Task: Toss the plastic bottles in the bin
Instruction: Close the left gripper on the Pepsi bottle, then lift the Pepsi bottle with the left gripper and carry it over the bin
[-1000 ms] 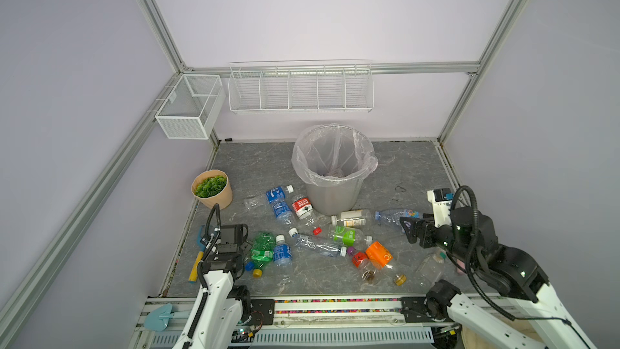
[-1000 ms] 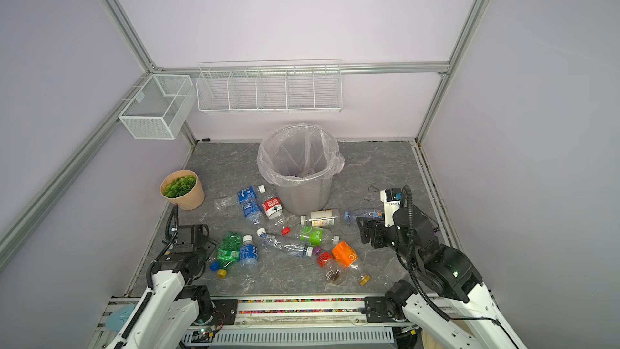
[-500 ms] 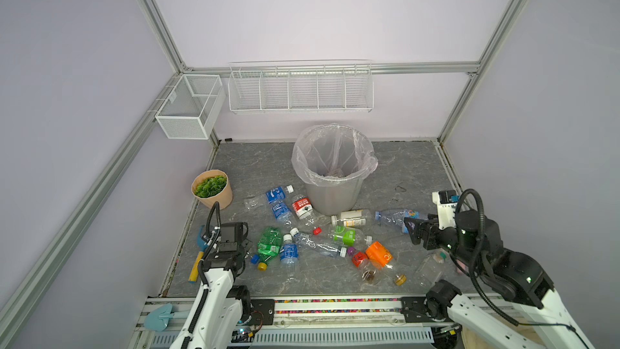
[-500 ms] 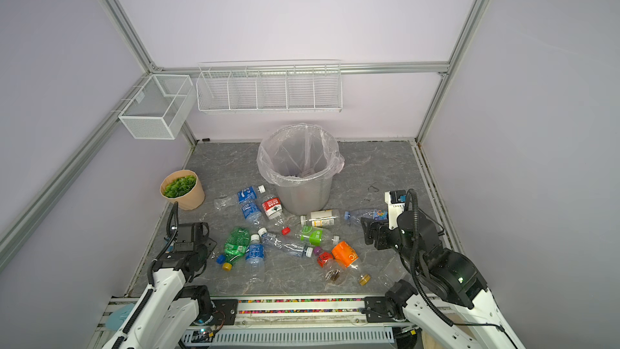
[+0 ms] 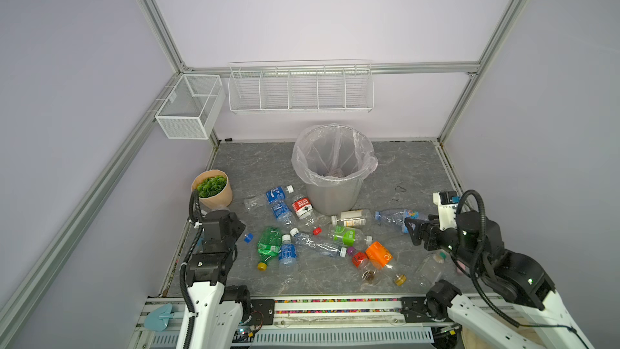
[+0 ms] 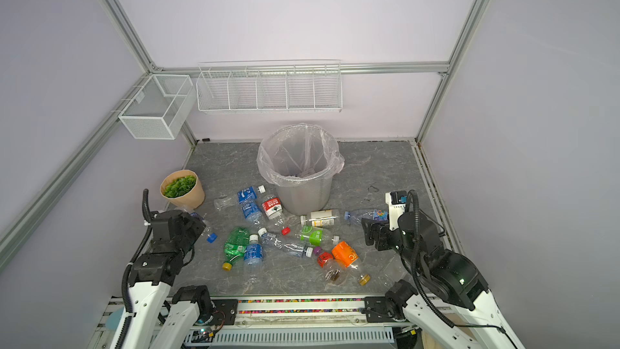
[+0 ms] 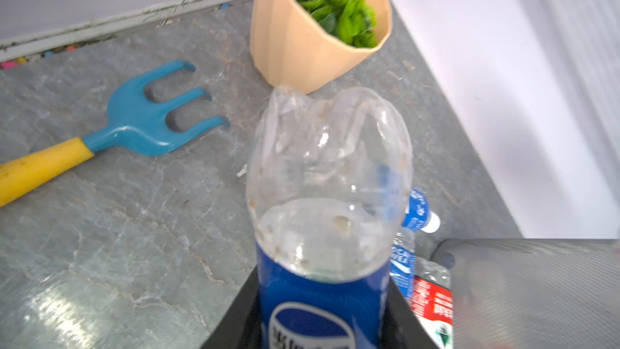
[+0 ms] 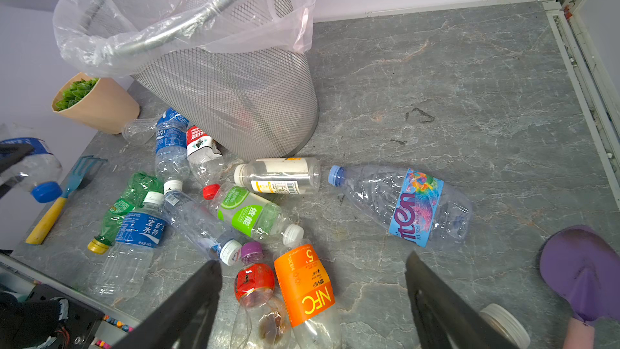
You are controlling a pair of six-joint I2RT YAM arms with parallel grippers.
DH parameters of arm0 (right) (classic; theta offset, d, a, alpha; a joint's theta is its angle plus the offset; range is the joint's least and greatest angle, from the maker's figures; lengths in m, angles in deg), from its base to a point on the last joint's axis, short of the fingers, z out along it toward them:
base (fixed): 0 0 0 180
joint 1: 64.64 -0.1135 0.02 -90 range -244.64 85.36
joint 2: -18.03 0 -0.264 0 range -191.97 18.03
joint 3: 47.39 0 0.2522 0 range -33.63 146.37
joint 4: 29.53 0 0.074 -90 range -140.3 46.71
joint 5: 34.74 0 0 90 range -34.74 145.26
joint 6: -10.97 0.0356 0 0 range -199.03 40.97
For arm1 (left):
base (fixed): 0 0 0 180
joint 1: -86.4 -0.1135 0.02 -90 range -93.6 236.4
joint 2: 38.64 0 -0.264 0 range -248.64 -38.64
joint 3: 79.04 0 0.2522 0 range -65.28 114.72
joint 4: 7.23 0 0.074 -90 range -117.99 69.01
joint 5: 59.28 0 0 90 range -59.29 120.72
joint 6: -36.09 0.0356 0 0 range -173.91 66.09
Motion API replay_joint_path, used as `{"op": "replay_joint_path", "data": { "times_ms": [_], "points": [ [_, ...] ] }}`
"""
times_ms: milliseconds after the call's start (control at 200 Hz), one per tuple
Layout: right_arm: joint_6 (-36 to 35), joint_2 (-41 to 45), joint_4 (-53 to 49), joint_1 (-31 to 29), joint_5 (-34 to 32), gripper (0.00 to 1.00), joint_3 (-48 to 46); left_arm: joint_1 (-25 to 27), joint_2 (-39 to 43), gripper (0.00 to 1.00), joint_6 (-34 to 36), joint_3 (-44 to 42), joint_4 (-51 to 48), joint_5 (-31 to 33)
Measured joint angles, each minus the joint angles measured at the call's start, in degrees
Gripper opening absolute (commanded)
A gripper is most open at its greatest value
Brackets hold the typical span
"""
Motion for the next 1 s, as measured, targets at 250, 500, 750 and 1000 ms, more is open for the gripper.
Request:
{"op": "replay_joint_path", "data": {
  "times_ms": [250,500,750,1000],
  "points": [
    [0.0,-0.2,0.0,0.0,0.2,0.88,0.0,0.0,1.3,0.20,2.4,9.0,2.4,-3.7],
    [0.5,-1.2,0.3,0.0,0.7,0.88,0.0,0.0,0.6,0.19,4.4,17.4,9.5,-8.2],
    [1.3,-1.5,0.7,0.0,1.4,0.88,-0.4,0.0,-1.0,0.18,5.1,23.9,17.7,-11.8],
    [1.7,-1.9,1.4,0.0,1.6,0.88,-0.4,0.0,-1.9,0.17,5.2,27.0,24.3,-13.1]
  ]
}}
